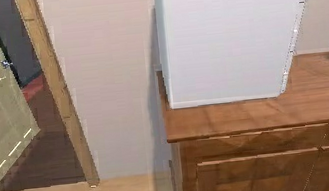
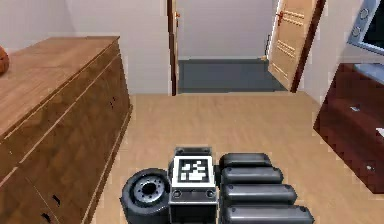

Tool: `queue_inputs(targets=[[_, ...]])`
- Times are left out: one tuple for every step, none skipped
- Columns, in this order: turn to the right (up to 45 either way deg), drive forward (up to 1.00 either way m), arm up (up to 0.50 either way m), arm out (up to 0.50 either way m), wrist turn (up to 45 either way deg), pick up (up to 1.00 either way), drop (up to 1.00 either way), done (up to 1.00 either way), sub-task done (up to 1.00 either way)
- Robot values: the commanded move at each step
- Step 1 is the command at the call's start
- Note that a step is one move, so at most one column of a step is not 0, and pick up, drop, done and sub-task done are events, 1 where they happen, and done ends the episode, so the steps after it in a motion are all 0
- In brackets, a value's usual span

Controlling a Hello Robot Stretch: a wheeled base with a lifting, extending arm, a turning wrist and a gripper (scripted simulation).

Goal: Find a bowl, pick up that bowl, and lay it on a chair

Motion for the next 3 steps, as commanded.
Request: queue_inputs(targets=[[-45.0,0.0,0.0,0.0,0.0,0.0,0.0,0.0,0.0],[-9.0,0.0,0.0,0.0,0.0,0.0,0.0,0.0,0.0],[0.0,0.95,0.0,0.0,0.0,0.0,0.0,0.0,0.0]])
